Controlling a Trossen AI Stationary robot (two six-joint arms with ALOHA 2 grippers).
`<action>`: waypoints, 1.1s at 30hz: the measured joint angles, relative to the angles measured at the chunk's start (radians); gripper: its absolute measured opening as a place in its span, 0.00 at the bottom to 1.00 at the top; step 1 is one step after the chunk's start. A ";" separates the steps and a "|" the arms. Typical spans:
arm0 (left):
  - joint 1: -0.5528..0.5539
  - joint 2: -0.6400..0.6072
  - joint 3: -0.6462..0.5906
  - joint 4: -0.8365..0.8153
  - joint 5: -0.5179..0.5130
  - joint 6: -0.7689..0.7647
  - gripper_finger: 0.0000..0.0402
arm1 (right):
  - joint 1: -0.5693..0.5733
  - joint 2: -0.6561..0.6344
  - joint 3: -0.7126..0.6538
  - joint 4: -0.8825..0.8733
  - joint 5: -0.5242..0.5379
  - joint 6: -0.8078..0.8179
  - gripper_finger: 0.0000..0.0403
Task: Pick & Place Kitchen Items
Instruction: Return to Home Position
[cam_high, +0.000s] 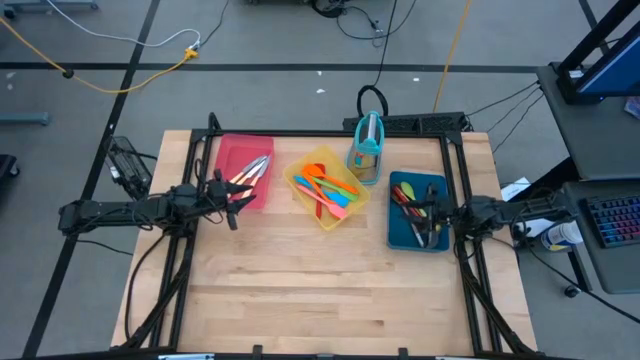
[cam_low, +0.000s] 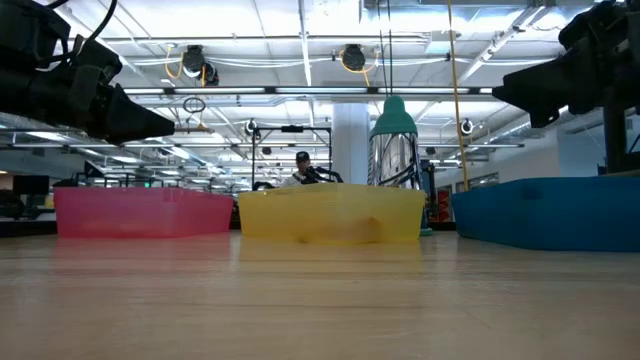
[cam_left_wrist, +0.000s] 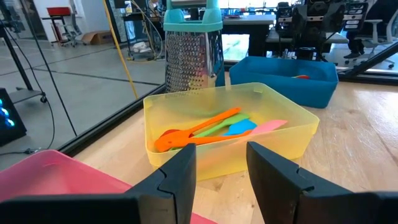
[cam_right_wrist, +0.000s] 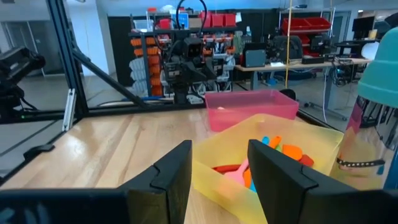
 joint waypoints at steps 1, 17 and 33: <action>0.000 0.000 0.000 0.000 0.000 0.000 0.36 | 0.000 -0.006 0.000 -0.001 0.000 0.000 0.38; 0.000 0.000 0.000 0.000 0.000 -0.001 0.36 | 0.000 -0.047 0.000 -0.010 0.001 -0.039 0.38; 0.000 0.000 0.000 0.000 0.000 -0.001 0.36 | 0.000 -0.041 0.000 0.046 0.006 -0.045 0.37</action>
